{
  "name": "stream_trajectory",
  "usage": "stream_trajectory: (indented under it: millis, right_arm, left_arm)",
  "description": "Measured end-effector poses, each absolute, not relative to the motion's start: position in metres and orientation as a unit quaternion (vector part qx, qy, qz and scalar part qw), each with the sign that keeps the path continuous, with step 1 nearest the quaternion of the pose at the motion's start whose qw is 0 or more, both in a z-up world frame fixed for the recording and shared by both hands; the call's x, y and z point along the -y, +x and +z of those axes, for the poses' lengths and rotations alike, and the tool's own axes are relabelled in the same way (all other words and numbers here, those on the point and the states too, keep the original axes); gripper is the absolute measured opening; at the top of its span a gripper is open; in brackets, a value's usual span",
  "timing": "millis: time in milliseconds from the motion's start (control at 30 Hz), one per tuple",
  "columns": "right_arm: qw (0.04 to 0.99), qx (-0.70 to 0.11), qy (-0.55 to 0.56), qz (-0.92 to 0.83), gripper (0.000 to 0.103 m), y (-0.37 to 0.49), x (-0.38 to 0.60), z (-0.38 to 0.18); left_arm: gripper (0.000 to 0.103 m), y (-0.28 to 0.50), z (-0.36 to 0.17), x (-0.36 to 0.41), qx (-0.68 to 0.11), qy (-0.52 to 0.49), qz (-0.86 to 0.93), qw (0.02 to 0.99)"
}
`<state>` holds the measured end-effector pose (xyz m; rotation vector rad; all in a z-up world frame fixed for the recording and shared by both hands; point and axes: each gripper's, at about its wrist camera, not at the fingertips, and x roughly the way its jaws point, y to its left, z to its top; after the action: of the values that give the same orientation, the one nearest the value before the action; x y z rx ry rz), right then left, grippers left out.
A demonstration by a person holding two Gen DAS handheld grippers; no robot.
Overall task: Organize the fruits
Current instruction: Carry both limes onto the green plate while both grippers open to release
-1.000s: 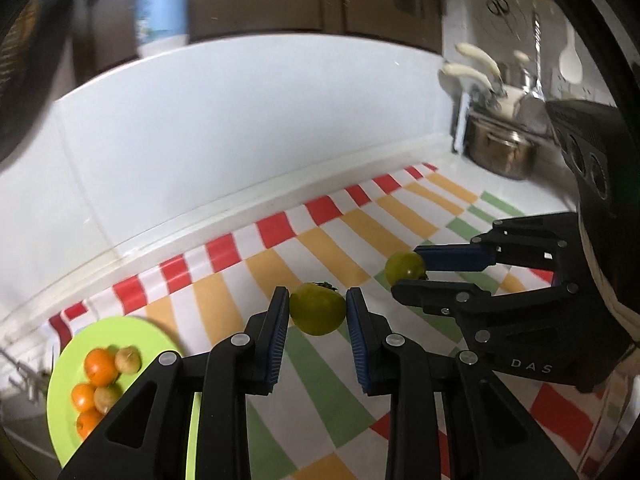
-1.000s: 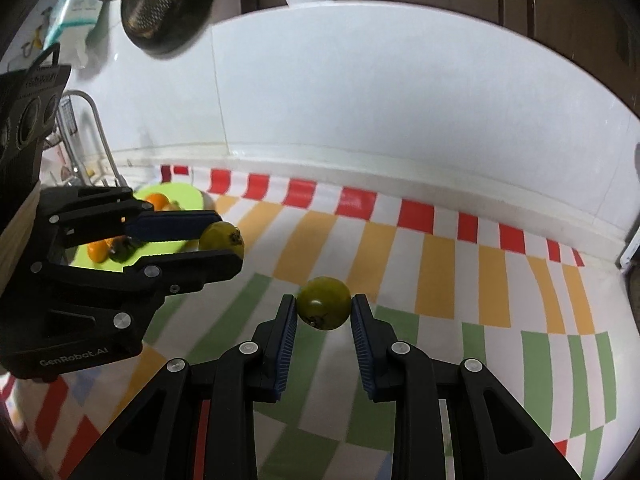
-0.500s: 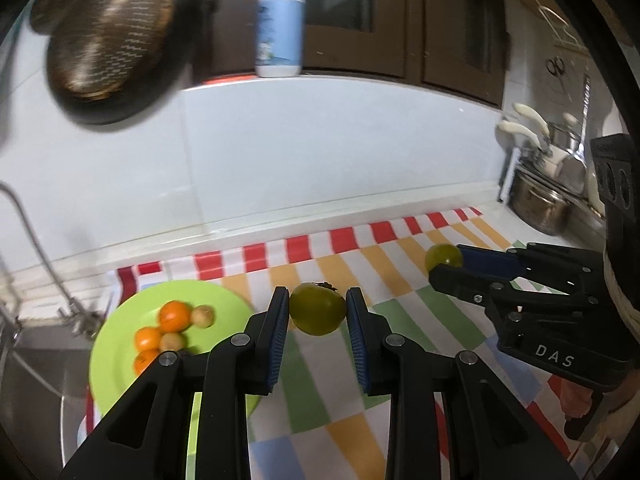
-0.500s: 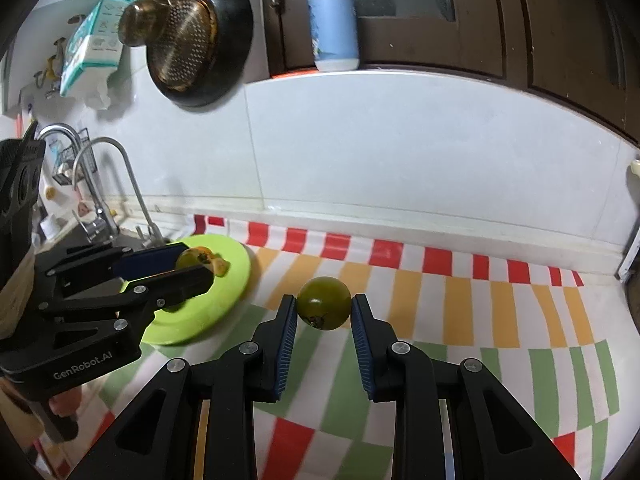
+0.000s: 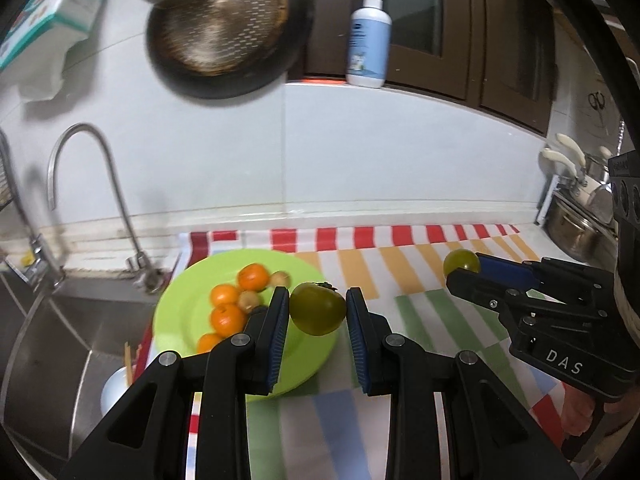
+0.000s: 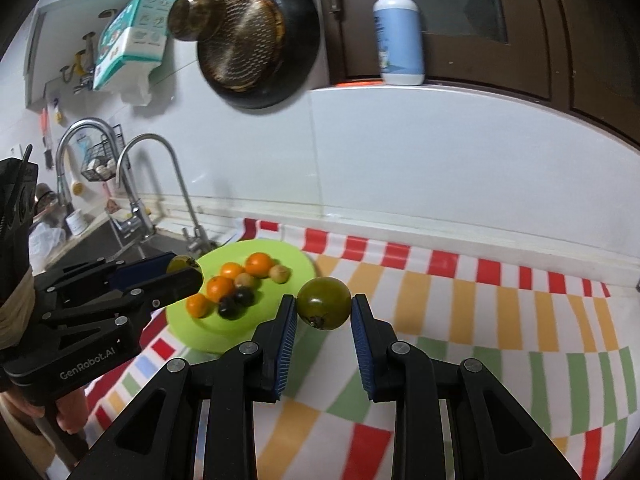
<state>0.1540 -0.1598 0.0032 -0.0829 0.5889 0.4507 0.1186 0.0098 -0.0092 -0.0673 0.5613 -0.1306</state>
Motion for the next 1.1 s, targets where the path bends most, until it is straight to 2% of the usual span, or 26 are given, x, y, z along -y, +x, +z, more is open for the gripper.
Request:
stream_trajectory:
  millis: [500, 1100]
  right_arm:
    - [0.917, -0.312, -0.037, 0.246, 0.029, 0.146, 0.104, -0.018]
    - [0.915, -0.339, -0.052, 0.215, 0.029, 0.185, 0.056, -0.04]
  left_arm:
    - [0.029, 0.095, -0.032, -0.059, -0.296, -0.016, -0.027, 0.955]
    - [0.029, 0.145, -0.058, -0.094, -0.314, 0.011, -0.042, 0.948]
